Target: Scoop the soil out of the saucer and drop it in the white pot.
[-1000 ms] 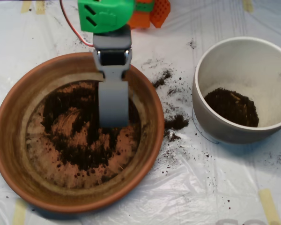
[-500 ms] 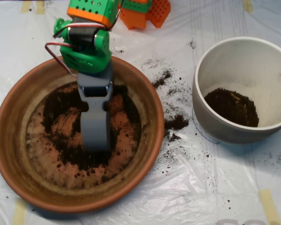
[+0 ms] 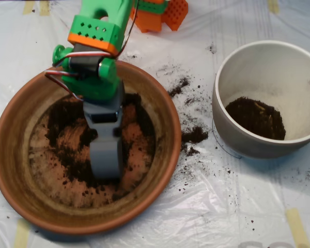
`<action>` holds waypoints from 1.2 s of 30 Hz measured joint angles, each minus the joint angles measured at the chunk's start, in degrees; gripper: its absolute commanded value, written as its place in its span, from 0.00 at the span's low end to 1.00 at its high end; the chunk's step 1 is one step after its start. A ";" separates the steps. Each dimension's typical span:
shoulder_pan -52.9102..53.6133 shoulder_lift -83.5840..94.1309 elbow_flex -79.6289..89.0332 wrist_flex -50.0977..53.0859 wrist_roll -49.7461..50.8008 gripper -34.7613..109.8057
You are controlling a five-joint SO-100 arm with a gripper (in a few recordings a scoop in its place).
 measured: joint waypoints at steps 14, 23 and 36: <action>1.23 -8.00 -9.05 3.87 -1.85 0.65; 2.11 -9.32 -12.57 7.12 -5.10 0.60; 3.08 -4.83 -5.54 0.26 -7.65 0.56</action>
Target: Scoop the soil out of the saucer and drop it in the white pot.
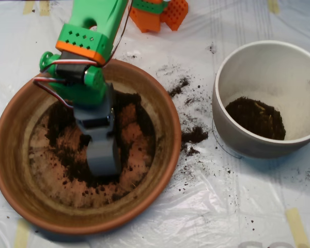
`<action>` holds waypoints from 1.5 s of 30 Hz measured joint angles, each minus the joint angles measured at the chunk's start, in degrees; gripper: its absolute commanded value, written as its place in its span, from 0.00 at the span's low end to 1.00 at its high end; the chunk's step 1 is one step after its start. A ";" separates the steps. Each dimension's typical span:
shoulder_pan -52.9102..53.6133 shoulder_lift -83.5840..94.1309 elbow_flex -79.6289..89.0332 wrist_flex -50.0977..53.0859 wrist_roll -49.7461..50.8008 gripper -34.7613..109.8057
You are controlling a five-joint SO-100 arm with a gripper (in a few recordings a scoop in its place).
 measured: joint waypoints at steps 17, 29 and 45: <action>0.44 13.10 17.75 -14.06 -2.11 0.41; 0.44 19.42 25.22 -20.92 -2.20 0.32; -1.23 29.53 39.55 -31.03 -2.37 0.29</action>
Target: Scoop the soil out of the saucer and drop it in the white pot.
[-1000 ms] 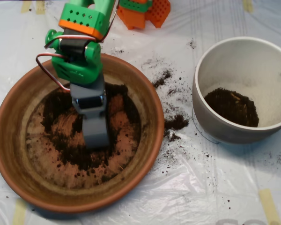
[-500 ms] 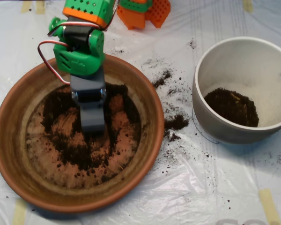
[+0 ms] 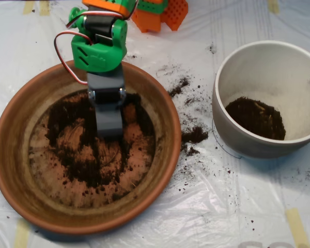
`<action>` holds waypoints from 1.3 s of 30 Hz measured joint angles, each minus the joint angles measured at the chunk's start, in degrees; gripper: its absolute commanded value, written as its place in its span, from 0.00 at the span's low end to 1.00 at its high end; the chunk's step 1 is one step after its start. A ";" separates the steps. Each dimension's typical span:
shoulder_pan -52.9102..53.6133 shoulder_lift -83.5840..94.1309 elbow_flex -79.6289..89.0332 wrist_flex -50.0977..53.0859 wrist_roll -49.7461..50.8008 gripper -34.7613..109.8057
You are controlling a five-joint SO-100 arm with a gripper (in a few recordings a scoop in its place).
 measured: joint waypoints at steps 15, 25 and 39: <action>-0.79 6.50 0.35 6.50 0.97 0.24; -7.38 22.24 -4.13 13.01 11.95 0.24; -23.29 23.91 -31.82 32.61 19.16 0.24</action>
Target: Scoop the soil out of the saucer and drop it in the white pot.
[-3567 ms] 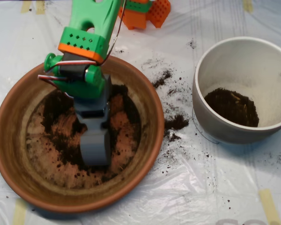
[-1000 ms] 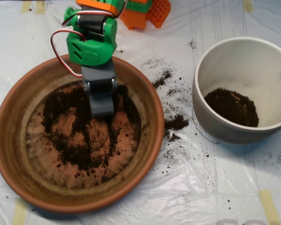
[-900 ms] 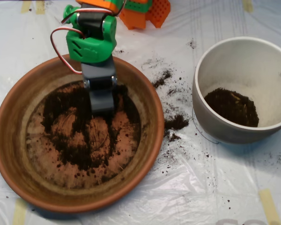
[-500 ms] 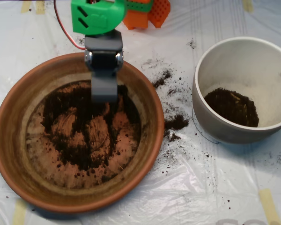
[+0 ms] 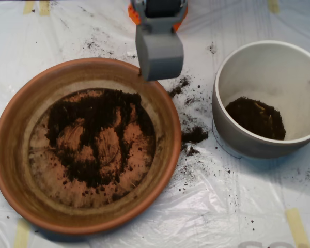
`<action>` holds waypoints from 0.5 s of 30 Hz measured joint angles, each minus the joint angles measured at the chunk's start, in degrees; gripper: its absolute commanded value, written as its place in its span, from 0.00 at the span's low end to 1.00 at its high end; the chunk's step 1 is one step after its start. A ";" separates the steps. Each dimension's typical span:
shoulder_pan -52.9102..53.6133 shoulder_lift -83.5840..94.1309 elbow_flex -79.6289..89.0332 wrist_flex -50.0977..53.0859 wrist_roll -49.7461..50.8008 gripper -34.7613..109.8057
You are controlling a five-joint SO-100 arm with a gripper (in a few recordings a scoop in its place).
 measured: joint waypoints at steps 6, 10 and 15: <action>-6.68 -10.46 -16.00 7.21 0.97 0.24; -12.74 -17.40 -23.64 10.63 0.35 0.24; -22.06 -20.92 -27.69 12.83 -1.85 0.24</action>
